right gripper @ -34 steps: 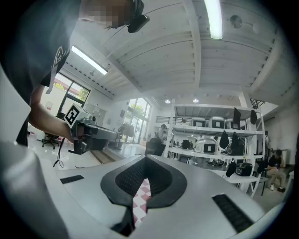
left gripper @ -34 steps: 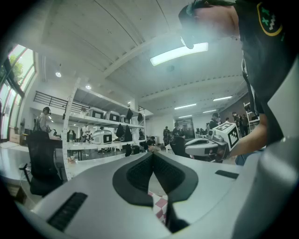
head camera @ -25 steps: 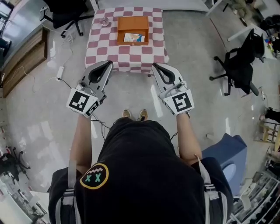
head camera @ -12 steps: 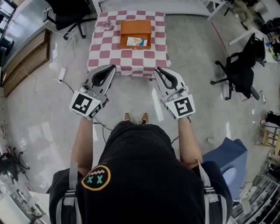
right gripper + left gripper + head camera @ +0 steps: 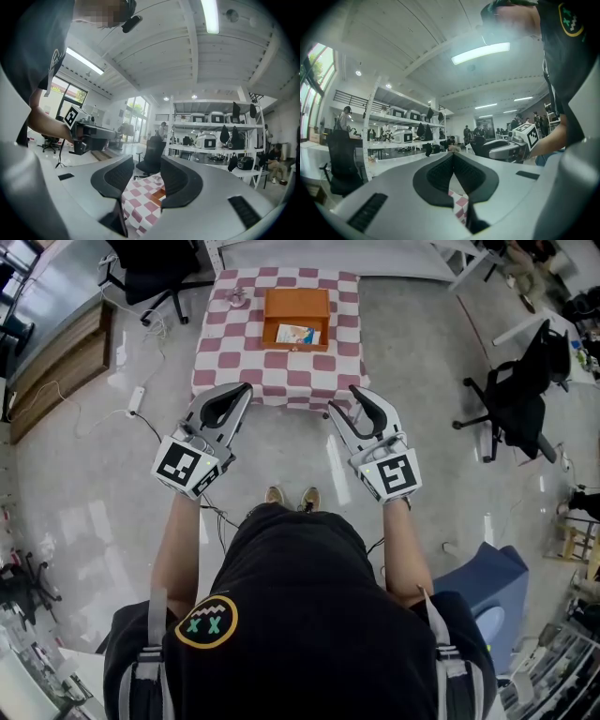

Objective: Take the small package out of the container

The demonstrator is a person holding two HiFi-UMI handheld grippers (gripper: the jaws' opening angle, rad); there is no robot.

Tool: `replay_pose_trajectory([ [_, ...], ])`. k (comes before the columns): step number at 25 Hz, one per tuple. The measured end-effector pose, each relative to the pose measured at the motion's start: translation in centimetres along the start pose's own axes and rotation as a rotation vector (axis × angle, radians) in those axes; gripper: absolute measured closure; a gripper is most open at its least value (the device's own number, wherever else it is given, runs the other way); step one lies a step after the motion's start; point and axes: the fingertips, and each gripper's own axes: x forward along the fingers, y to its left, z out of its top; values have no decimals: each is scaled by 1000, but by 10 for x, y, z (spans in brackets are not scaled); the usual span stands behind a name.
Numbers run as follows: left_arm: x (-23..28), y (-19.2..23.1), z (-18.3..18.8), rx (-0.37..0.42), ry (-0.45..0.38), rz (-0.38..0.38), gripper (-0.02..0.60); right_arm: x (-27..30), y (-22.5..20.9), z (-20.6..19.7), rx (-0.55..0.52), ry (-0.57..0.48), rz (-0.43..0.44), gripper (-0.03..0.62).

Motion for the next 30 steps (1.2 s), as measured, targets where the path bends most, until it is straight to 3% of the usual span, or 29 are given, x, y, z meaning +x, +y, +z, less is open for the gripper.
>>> replay_pose_trajectory([
  [3, -1, 0, 0, -1, 0, 4, 565, -1, -1, -1, 7, 6, -2, 334],
  [11, 0, 2, -4, -6, 2, -5, 565, 0, -13, -10, 30, 25, -31, 58],
  [14, 0, 4, -4, -8, 2, 4, 565, 0, -15, -12, 40, 25, -37, -1],
  [30, 15, -9, -4, -3, 15, 9, 565, -13, -28, -17, 14, 14, -28, -3],
])
